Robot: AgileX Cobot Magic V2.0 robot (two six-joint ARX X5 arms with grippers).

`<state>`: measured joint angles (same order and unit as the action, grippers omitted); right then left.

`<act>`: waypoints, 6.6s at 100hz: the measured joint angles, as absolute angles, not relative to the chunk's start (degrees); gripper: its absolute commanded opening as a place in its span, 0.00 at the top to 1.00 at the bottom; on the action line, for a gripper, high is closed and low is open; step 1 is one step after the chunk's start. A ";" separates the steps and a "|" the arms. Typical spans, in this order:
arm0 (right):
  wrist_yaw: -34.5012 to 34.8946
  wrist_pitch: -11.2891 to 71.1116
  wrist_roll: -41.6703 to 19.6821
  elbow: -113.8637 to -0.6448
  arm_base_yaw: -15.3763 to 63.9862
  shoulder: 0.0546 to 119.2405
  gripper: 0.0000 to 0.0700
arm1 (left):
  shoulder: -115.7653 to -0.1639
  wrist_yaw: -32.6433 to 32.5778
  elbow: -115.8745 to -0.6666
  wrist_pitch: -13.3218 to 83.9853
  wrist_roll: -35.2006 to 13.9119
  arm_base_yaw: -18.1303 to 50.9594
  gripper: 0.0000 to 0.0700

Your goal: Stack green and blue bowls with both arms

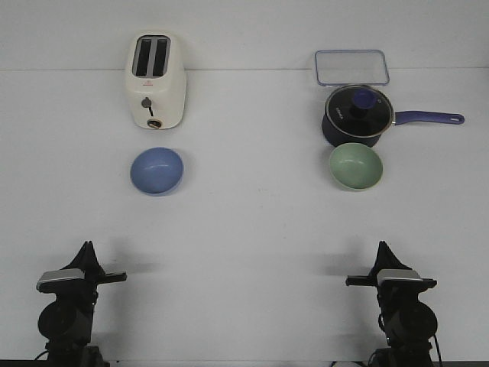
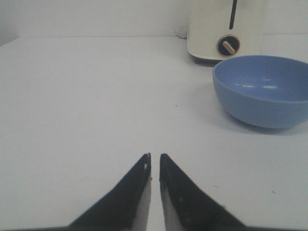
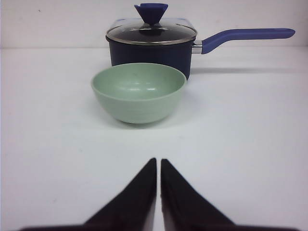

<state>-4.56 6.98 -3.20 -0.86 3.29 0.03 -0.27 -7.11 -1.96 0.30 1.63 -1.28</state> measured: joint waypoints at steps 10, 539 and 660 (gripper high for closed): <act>-4.56 6.98 -3.20 -0.86 3.29 0.03 0.98 | -0.27 -7.09 -1.96 0.30 1.63 -1.28 0.98; -4.78 29.95 -13.72 -42.70 37.12 36.60 0.53 | -97.34 8.54 -70.85 21.43 -16.82 0.25 0.37; -7.55 29.93 -13.72 -42.70 37.12 36.51 0.53 | -77.34 8.93 -64.20 24.43 -16.05 37.87 0.99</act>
